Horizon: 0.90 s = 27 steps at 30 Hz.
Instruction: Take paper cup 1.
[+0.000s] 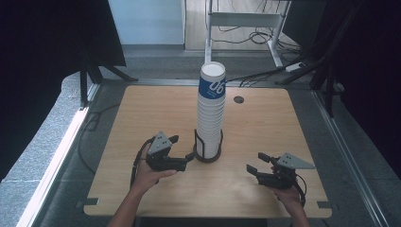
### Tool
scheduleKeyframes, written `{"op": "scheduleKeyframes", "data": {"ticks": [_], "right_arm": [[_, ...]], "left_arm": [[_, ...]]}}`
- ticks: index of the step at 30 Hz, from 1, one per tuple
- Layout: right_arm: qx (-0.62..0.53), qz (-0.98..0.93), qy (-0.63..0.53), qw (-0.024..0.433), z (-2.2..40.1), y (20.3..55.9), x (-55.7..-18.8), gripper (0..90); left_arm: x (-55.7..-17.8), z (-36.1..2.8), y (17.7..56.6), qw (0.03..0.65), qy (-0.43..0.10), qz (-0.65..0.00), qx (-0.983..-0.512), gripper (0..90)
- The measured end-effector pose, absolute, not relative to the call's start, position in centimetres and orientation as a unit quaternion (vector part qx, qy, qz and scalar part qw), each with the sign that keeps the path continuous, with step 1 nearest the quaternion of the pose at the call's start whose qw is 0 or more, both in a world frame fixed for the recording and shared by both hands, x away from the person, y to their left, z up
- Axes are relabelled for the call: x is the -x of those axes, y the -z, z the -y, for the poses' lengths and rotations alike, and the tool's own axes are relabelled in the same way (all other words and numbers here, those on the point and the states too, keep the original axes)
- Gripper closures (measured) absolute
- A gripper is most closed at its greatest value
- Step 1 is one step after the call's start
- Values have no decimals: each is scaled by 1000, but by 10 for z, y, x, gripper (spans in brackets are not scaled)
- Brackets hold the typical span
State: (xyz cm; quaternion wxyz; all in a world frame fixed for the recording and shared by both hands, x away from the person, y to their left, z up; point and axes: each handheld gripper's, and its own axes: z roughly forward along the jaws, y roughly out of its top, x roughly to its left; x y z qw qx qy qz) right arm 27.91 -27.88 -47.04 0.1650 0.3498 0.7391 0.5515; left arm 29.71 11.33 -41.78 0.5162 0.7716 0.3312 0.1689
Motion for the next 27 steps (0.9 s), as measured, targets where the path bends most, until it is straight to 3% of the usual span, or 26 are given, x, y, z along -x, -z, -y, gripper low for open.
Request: {"op": "scheduleKeyframes", "data": {"ticks": [12,27], "right_arm": [[-347,-748,-542,164,275,474,-279,270],[-344,-759,-528,165,270,478,-280,267]], "left_arm": [[-329,-85,408,516,-163,-309,-782,66],[-360,-65,418,506,-155,-313,-789,51]]}}
